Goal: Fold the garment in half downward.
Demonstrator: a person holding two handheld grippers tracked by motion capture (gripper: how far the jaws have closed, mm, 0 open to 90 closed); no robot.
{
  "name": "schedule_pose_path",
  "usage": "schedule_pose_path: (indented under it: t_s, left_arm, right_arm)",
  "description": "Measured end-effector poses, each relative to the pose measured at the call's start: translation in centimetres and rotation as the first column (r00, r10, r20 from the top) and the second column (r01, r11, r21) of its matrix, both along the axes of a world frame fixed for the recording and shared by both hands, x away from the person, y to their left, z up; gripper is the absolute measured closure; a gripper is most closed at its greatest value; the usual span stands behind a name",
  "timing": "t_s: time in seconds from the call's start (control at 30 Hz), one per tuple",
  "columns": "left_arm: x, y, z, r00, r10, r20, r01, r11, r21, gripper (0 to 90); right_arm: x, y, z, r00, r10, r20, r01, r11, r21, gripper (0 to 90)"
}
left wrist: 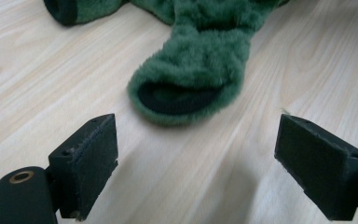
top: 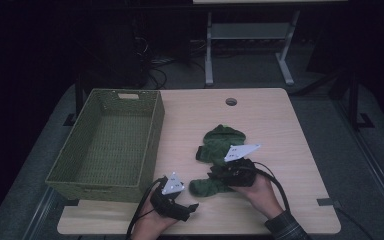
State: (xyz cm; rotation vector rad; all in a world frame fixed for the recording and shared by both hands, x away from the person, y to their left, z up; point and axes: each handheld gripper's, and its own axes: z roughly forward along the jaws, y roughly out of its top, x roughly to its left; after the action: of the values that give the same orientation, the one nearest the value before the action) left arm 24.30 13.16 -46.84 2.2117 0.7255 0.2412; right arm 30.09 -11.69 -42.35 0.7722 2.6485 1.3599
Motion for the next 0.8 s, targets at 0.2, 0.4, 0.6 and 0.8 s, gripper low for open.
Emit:
schedule_pose_path:
  t_s: [0.2,0.4,0.6,0.8]
  left_arm:
    - [-0.4,0.1,-0.6,0.9999,-0.01,-0.003,0.01,0.9997,0.024,12.4]
    - [-0.6,0.0,-0.9,0.9993,-0.01,0.036,0.008,0.9985,0.054,12.6]
    - [-0.5,0.0,-0.8,0.9991,-0.014,0.039,0.012,0.9981,0.06,12.5]
    - [-0.5,0.0,-0.8,0.9991,-0.016,0.039,0.013,0.9979,0.063,12.6]
  right_arm:
    - [-0.9,2.5,-0.8,0.9977,0.068,-0.011,-0.068,0.997,-0.021,73.6]
    - [-1.5,4.7,-2.0,0.9942,0.104,-0.027,-0.106,0.992,-0.064,74.5]
    - [-1.5,6.0,-3.7,0.9938,0.11,-0.02,-0.111,0.982,-0.153,74.4]
    - [-1.8,6.3,-4.2,0.9941,0.108,0.011,-0.104,0.978,-0.179,85.2]
